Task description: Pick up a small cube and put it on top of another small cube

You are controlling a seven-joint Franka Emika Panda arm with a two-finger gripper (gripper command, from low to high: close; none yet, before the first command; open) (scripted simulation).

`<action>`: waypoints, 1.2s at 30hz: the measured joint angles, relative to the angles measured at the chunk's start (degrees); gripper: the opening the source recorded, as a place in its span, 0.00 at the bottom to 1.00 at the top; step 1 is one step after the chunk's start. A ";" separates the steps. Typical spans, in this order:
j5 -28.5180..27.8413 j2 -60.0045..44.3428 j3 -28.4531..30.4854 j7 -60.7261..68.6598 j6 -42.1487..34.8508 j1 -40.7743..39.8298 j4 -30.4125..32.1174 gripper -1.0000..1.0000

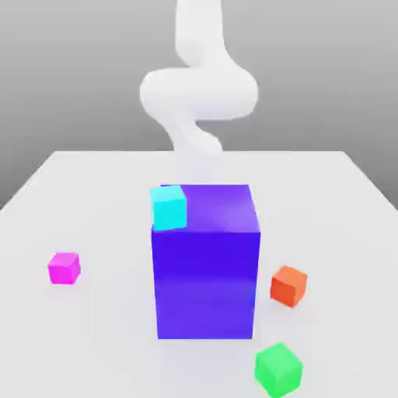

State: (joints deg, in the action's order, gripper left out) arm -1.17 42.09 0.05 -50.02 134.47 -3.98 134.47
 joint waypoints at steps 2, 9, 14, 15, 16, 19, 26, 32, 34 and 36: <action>-1.12 -3.17 0.31 -3.62 2.25 -3.17 2.27 0.50; -4.18 -13.65 2.12 -15.12 9.70 -13.73 9.77 0.50; -5.87 -21.06 4.41 -22.90 14.98 -20.73 15.08 0.50; -6.11 -22.54 4.96 -24.39 16.05 -22.05 16.15 0.50; -6.31 -24.02 5.50 -25.84 17.09 -23.40 17.20 0.50; -6.60 -28.44 7.51 -29.99 20.32 -26.99 20.41 0.50; -2.88 -38.76 13.36 -36.52 27.98 -33.65 27.96 0.50; 8.93 -49.96 8.19 -31.21 36.65 -39.23 28.81 0.50; 11.69 -54.08 4.81 -29.14 39.96 -41.86 28.02 0.50; 12.53 -57.61 2.06 -28.35 42.85 -44.46 27.37 0.00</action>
State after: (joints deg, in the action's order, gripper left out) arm 11.35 -15.52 2.11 -78.36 177.32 -48.44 161.84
